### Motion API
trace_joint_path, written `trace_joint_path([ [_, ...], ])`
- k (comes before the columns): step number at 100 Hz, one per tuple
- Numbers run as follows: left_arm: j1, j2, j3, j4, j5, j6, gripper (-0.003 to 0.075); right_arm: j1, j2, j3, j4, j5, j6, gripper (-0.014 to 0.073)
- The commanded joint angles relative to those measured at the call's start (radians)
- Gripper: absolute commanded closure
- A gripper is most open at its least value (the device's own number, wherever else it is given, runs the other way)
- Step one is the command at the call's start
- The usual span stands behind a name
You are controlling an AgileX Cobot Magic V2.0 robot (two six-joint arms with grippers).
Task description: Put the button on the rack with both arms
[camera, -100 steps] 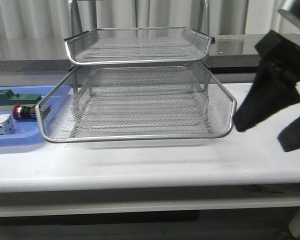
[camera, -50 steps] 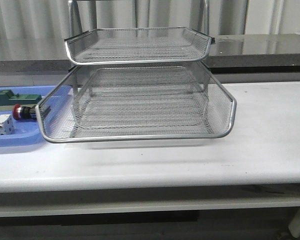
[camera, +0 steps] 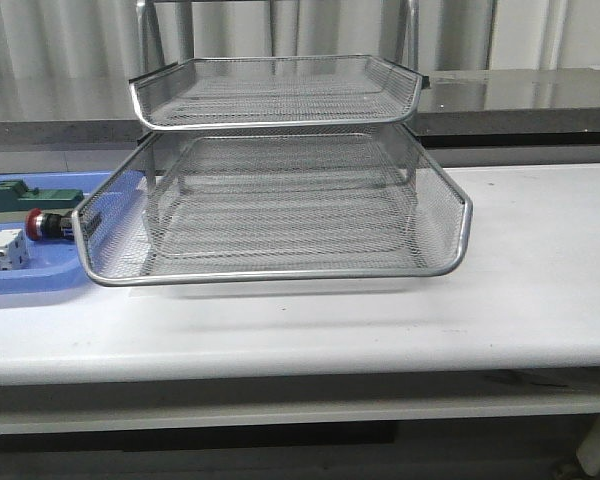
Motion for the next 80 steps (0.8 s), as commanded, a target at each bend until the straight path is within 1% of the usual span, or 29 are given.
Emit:
trace_joint_path([
  [1,-0.004,-0.030,0.055,-0.006,-0.083,-0.010,0.0741,0.003,0.001,-0.033,-0.022,-0.056,0.005,0.0057],
  [6,-0.004,-0.030,0.055,-0.006,-0.083,-0.010,0.0741,0.003,0.001,-0.033,-0.022,-0.056,0.005,0.0076],
  [13,-0.004,-0.030,0.055,-0.006,-0.083,-0.010,0.0741,0.003,0.001,-0.033,-0.022,-0.056,0.005,0.0144],
  [20,-0.004,-0.030,0.055,-0.006,-0.083,-0.010,0.0741,0.003,0.001,-0.033,-0.022,-0.056,0.005,0.0251],
  [37,-0.004,-0.030,0.055,-0.006,-0.083,-0.010,0.0741,0.003,0.001,-0.033,-0.022,-0.056,0.005,0.0566],
  [44,-0.004,-0.030,0.055,-0.006,-0.083,-0.010,0.0741,0.003,0.001,-0.033,-0.022,-0.056,0.005,0.0670],
  [48,-0.004,-0.030,0.055,-0.006,-0.083,-0.010,0.0741,0.003,0.001,-0.033,-0.022,-0.056,0.005,0.0657],
  [80,-0.004,-0.030,0.055,-0.006,-0.083,-0.010,0.0741,0.003,0.001,-0.033,-0.022,-0.056,0.005,0.0662],
])
